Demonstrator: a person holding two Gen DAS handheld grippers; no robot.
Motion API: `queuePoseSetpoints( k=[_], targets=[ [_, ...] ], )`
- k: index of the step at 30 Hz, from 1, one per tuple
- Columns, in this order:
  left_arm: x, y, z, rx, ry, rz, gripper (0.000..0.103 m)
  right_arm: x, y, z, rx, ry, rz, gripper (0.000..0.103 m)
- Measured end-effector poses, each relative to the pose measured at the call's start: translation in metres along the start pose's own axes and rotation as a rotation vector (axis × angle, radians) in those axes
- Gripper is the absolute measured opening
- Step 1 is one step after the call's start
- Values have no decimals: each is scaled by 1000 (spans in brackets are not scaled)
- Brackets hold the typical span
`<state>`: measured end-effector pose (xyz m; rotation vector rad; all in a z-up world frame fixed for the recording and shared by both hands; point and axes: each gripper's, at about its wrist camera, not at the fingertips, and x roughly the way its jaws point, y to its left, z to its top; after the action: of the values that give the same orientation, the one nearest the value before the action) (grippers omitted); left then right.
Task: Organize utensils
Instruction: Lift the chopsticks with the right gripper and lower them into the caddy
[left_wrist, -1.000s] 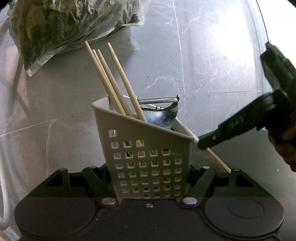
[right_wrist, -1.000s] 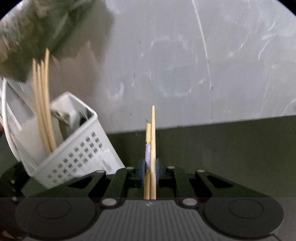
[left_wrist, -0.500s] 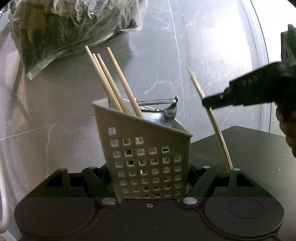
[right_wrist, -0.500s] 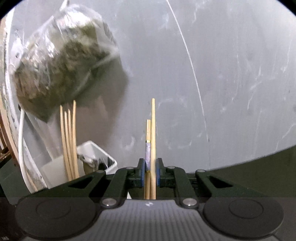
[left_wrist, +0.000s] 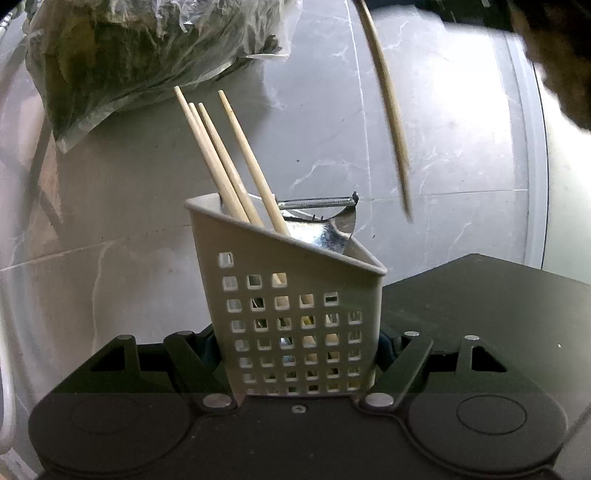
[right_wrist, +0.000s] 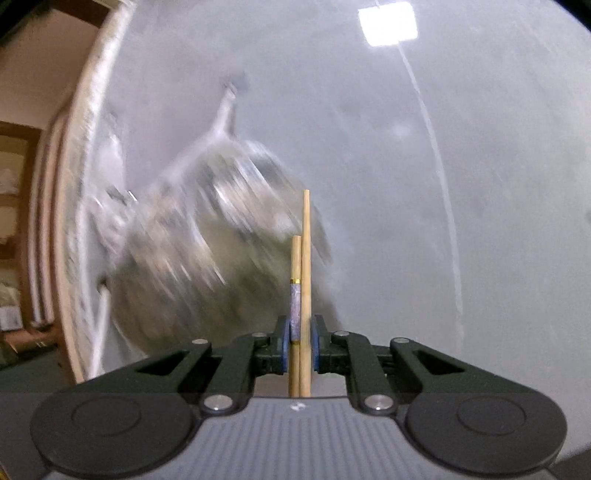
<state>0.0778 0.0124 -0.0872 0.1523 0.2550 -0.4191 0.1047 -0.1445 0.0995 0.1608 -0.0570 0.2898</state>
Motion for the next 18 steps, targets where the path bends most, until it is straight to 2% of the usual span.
queuePoseSetpoints(
  k=[3, 7, 12, 16, 18],
  targets=[
    [2, 0, 2, -5, 3, 3, 77, 3, 13, 7, 13, -49, 48, 13],
    [3, -1, 1, -4, -2, 9, 77, 16, 21, -13, 56, -44, 78, 13],
    [1, -2, -2, -2, -10, 13, 77, 23, 28, -52, 76, 39, 96, 13],
    [-1, -2, -5, -7, -19, 14, 77, 22, 31, -84, 58, 162, 107, 15],
    [0, -2, -8, -9, -22, 15, 77, 24, 34, -95, 38, 214, 105, 24]
  ],
)
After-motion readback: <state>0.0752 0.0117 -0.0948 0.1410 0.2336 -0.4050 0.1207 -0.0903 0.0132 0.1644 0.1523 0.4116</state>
